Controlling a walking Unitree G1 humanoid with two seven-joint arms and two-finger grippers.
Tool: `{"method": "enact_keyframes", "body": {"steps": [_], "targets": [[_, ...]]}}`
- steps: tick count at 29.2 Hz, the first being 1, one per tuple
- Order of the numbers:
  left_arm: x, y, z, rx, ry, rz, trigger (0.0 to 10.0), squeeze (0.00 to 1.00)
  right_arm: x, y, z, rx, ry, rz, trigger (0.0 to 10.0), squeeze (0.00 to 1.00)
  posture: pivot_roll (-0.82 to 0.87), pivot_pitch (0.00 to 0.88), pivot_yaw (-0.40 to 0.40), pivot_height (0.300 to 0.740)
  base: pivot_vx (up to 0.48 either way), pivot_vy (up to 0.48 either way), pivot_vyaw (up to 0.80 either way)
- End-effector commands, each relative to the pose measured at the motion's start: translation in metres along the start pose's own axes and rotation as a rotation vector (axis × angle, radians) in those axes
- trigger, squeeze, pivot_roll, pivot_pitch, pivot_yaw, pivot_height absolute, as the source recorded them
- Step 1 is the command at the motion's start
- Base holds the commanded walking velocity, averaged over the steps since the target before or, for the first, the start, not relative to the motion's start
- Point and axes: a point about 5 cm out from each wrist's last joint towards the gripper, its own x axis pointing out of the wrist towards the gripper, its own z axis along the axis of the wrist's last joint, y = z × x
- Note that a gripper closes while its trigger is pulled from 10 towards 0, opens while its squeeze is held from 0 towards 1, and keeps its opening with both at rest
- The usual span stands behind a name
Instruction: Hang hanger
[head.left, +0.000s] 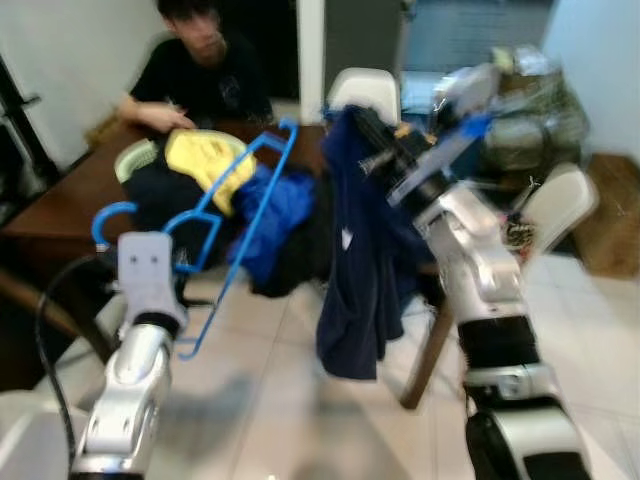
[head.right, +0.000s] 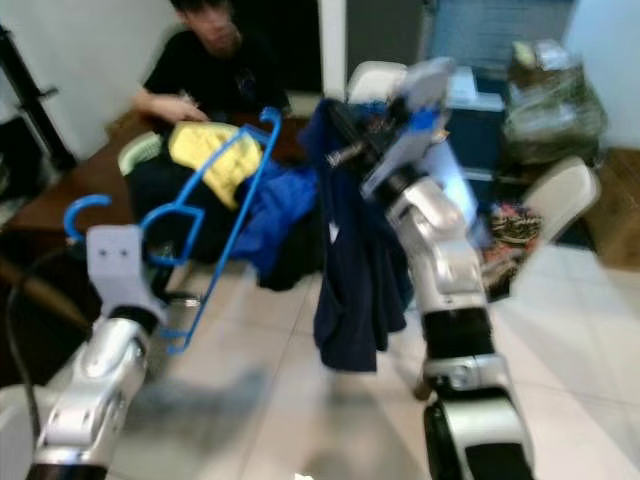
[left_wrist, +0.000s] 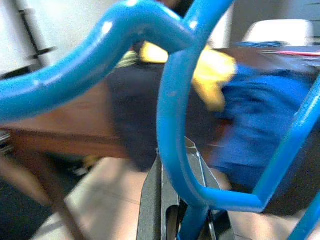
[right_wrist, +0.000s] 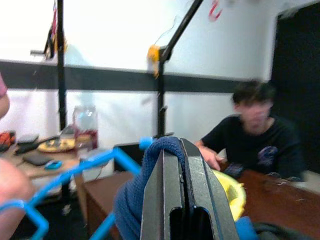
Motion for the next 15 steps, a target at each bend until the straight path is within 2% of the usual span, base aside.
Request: {"method": "enact_keyframes", "body": {"steps": [1,4,8,15], "targets": [[0.002,-0.005,0.011,0.007,-0.031,-0.035,10.0,0.0,-0.005,-0.013,0.0,0.011,0.001,-0.094,10.0,0.0,0.03,0.0,0.006,0.74,0.48,0.0,0.0],[0.002,-0.007,0.014,0.006,-0.039,-0.044,10.0,0.0,-0.004,-0.018,-0.004,0.042,0.026,-0.136,10.0,0.0,0.03,0.0,0.006,0.74,0.48,0.0,-0.35],[0.003,-0.011,0.02,0.002,-0.057,-0.064,10.0,0.0,-0.002,-0.024,-0.006,0.033,0.063,-0.181,10.0,0.0,0.04,0.0,0.004,0.74,0.48,0.0,-0.8],[0.003,-0.021,0.024,-0.014,-0.065,-0.102,10.0,0.0,-0.001,-0.031,-0.004,0.014,0.054,-0.223,10.0,0.0,0.04,0.0,-0.002,0.74,0.48,0.0,-0.8]]}}
